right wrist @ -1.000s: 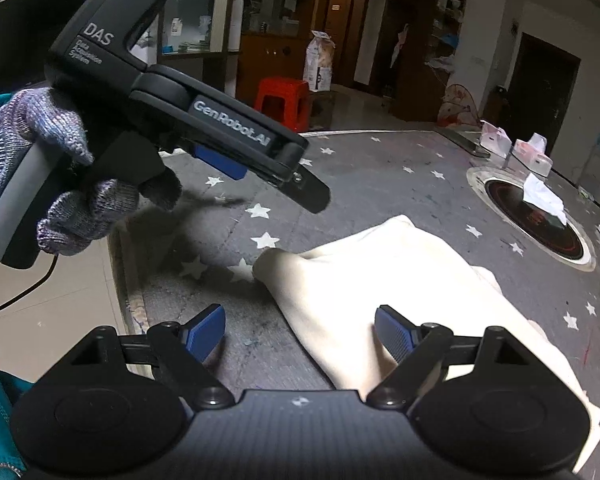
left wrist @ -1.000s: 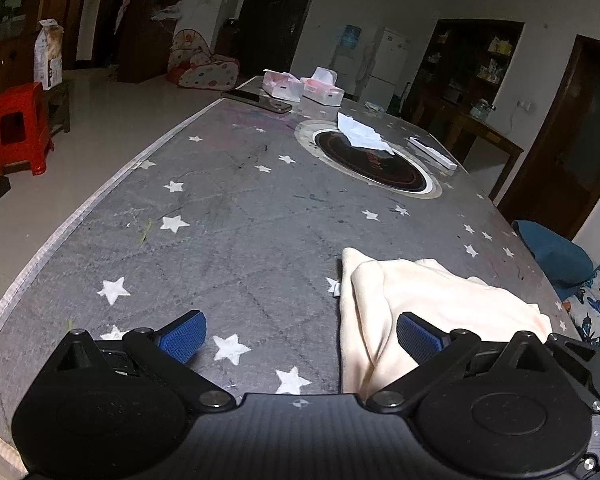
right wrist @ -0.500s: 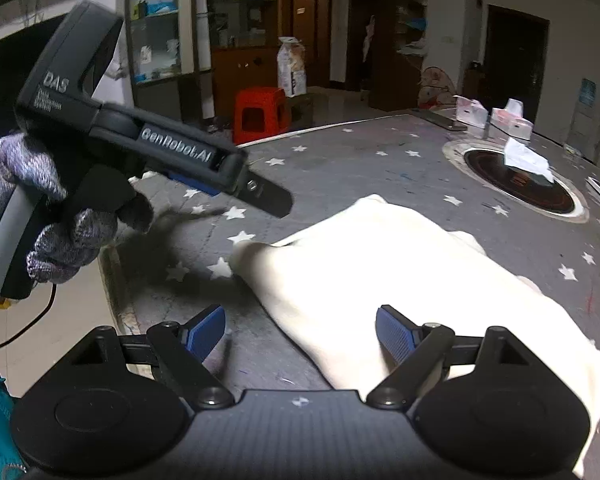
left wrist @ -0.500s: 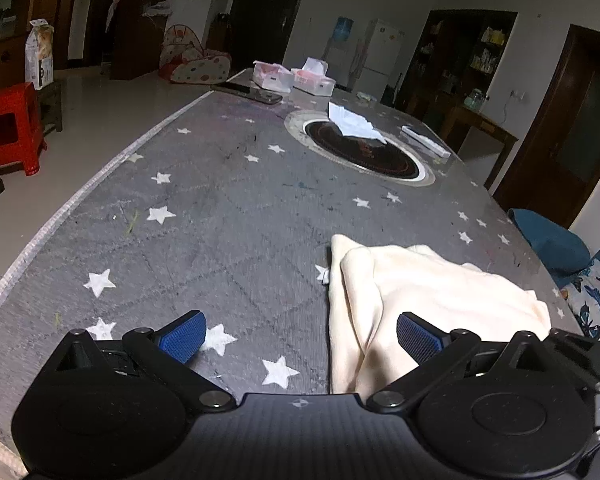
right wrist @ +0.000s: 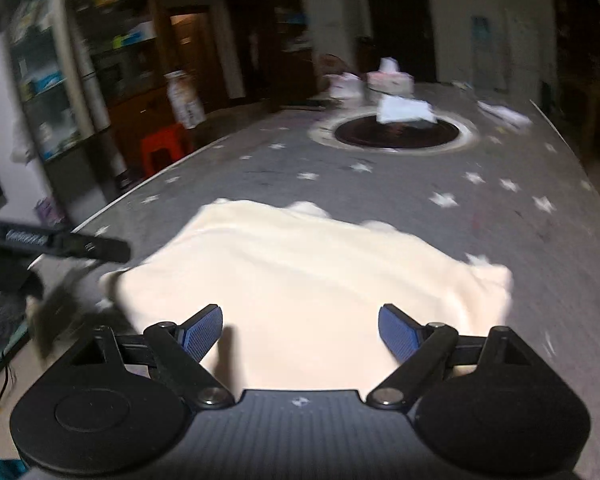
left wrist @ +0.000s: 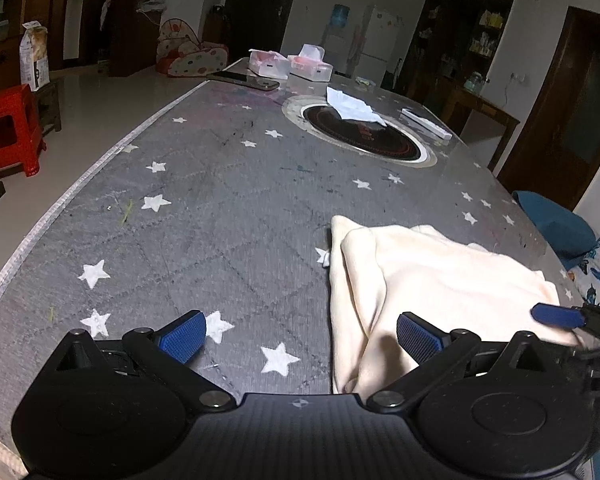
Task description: Fold clothes
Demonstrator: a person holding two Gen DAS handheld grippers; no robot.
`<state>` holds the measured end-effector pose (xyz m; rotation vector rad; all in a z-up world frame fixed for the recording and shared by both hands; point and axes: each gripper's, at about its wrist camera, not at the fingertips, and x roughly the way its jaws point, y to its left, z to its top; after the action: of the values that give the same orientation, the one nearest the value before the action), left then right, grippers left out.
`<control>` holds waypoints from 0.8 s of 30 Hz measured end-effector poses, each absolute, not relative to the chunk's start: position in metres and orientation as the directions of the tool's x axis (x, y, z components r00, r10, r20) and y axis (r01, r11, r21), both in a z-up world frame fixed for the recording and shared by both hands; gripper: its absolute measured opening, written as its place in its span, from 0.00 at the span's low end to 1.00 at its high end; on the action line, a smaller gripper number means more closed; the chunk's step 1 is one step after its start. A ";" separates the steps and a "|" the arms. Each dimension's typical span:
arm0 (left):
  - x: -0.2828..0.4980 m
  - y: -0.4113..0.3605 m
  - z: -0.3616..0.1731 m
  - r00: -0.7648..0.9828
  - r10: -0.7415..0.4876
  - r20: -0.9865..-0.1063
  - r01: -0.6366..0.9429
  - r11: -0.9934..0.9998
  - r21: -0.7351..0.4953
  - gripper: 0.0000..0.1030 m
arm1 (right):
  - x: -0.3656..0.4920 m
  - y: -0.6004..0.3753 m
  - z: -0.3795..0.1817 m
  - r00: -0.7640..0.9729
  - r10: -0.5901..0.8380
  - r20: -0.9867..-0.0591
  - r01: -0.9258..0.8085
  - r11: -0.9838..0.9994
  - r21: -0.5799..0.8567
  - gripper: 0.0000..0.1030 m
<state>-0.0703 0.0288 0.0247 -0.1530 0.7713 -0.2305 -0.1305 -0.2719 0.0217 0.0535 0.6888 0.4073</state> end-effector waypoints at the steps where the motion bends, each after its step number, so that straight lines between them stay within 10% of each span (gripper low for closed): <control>1: -0.070 0.028 0.024 0.692 -0.259 -0.674 0.151 0.965 -0.216 1.00 | -0.129 -0.276 0.022 0.697 0.386 -0.604 -0.340 0.920 0.194 0.85; 15: -0.070 0.027 0.021 0.680 -0.242 -0.692 0.149 0.970 -0.193 1.00 | -0.087 -0.318 0.012 0.725 0.293 -0.624 -0.172 0.953 0.248 0.86; 24: -0.069 0.040 0.033 0.715 -0.225 -0.661 0.116 0.972 -0.206 1.00 | -0.117 -0.261 0.045 0.719 0.382 -0.580 -0.396 0.912 0.110 0.86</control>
<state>-0.0685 0.0396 0.0333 -0.1536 0.7508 -0.1894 -0.1166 -0.2611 0.0448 -0.0223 0.6363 0.4300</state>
